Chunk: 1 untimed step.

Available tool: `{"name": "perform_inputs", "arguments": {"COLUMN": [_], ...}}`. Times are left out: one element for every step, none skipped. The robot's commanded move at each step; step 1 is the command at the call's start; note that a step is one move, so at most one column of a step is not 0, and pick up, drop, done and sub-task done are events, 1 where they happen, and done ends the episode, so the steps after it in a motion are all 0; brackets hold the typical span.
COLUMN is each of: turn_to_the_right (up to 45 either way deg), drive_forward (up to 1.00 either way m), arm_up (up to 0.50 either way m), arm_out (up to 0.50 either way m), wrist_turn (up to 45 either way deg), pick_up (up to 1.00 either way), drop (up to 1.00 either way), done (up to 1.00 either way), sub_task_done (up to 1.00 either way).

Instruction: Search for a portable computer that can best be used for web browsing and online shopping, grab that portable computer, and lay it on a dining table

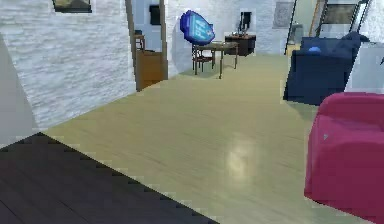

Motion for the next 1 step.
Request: {"name": "perform_inputs", "arguments": {"turn_to_the_right": [-9.0], "drive_forward": [0.00], "arm_up": [0.00], "arm_out": [0.00], "wrist_turn": [0.0], "pick_up": [0.00], "drop": [0.00], "done": [0.00], "sub_task_done": [0.00]}}
